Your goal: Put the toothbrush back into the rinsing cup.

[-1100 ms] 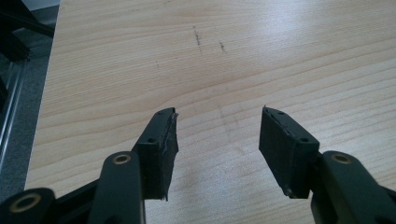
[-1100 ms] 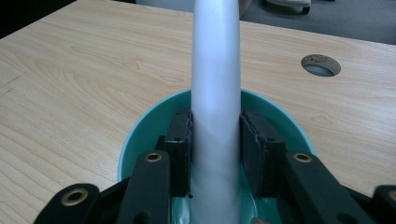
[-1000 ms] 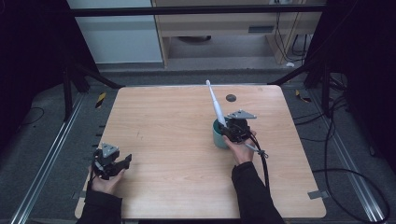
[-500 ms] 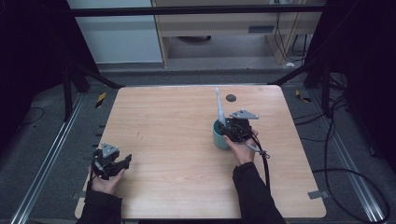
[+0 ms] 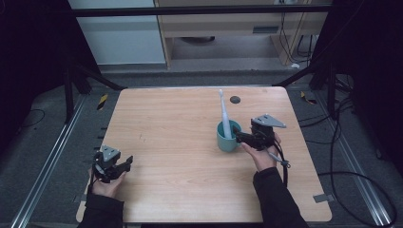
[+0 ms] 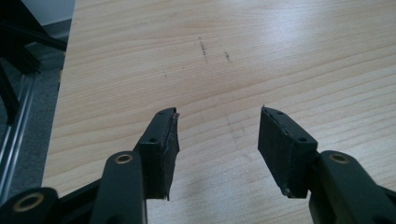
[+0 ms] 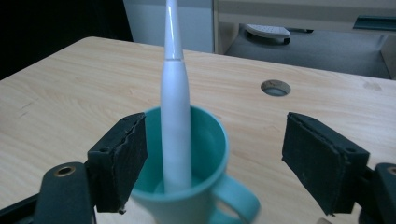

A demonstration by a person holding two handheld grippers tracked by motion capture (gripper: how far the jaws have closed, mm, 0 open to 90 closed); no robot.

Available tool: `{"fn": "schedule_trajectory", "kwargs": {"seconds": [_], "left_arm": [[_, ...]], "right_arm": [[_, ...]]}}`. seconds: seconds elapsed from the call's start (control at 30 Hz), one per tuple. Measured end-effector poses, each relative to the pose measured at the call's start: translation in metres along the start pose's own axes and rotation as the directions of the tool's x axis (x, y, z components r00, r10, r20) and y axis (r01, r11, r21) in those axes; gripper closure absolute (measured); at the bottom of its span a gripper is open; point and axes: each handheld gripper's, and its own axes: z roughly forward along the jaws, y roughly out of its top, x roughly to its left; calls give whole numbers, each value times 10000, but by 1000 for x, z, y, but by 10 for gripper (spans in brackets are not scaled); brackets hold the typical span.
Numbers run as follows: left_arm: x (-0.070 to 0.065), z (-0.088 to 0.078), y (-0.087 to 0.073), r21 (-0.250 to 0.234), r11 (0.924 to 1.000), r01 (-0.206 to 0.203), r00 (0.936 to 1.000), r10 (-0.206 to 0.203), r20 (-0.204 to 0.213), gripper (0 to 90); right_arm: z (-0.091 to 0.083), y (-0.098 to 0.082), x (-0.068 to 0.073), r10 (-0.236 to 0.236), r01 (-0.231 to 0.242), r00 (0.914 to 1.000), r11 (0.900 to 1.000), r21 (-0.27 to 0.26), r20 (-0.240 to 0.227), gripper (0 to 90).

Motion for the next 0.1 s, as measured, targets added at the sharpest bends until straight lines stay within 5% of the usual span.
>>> {"fn": "schedule_trajectory", "kwargs": {"seconds": [0.1], "left_arm": [[0,0,0,-4,10000,19,9999,-19,99,504]], "right_arm": [[-19,-9,-9,-40,40,10000,10000,5,11,197]]}}
